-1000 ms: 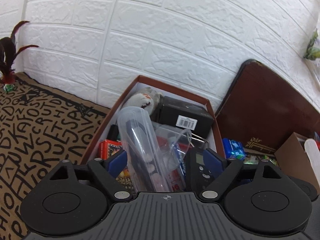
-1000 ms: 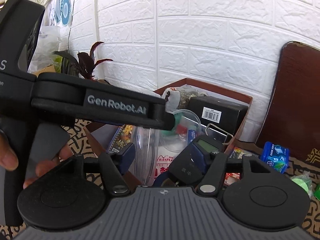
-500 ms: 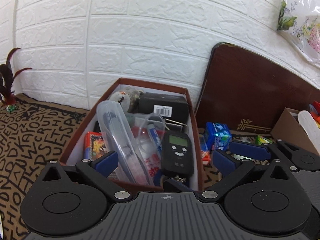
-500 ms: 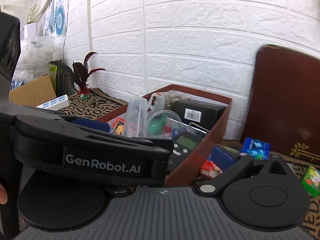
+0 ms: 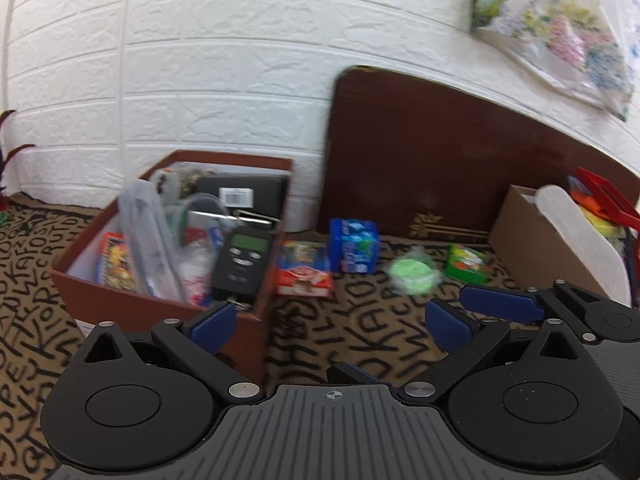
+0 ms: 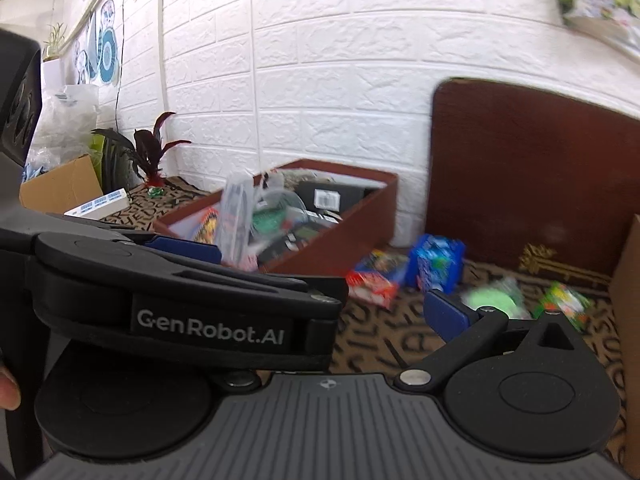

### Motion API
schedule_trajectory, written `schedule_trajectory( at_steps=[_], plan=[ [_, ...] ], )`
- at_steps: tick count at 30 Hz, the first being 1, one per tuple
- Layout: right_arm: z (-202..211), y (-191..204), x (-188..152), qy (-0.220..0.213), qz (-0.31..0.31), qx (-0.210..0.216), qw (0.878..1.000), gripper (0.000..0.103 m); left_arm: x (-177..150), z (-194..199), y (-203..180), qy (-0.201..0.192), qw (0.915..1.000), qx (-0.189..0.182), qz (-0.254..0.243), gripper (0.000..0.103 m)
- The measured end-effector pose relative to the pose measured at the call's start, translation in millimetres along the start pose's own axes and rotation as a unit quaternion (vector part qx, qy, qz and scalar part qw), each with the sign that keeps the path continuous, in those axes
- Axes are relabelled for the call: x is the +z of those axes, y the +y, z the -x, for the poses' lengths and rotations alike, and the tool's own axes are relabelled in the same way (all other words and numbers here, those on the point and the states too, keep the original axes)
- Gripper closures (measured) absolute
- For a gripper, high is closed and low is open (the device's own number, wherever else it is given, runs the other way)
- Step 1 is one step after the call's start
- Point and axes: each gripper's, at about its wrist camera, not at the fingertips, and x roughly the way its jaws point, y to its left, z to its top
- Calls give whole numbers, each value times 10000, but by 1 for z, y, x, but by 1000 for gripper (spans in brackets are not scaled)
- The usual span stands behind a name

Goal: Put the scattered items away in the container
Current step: 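Move both tools back toward the green items on the rug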

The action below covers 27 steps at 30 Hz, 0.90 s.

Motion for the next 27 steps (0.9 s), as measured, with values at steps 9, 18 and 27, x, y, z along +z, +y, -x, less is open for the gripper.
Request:
schedule_trajectory(
  at_steps=[9,18,27],
  plan=[
    [17,-68,-53,369,-154,-824,9958,0,-39,-42,-45,433,9979,-465,138,0],
    [-19,-112,-68,422,-284,-1234,9911,1,-35,-108,-52,714,9958,-430,376,0],
    [-64,-154,-57,464,-575,-1321,9885,10,-6,-170,-57,671,9954,-497,465,13]
  ],
)
